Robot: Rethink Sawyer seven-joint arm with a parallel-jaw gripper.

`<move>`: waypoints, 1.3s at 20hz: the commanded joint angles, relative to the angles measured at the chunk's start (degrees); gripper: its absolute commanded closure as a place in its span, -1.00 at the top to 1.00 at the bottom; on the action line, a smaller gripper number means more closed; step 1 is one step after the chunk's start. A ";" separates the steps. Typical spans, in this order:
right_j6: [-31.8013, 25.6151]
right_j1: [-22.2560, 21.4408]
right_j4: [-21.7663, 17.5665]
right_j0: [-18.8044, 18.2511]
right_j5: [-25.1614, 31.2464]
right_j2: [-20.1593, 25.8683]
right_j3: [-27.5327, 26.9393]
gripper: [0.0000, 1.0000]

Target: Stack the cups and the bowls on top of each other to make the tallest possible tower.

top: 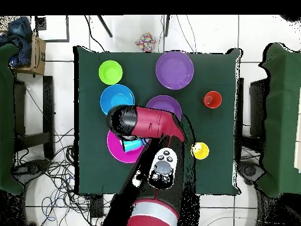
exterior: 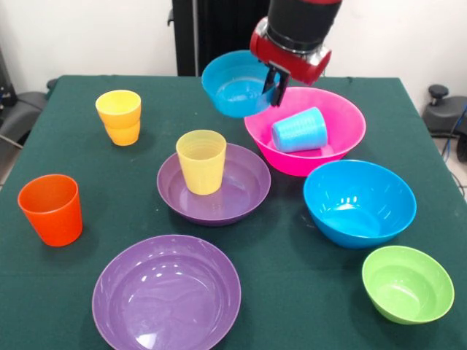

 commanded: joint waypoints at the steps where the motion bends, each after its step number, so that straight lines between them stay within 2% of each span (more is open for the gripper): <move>1: 3.90 -2.24 0.64 -0.90 8.60 3.44 -2.01 -1.00; 7: 2.64 -3.28 0.10 -2.24 13.12 3.91 -4.45 -1.00; 18: 2.51 -0.17 -0.98 -4.57 15.22 4.27 -11.41 -1.00; 26: 2.36 1.06 -0.53 -5.34 17.13 5.05 -14.21 -1.00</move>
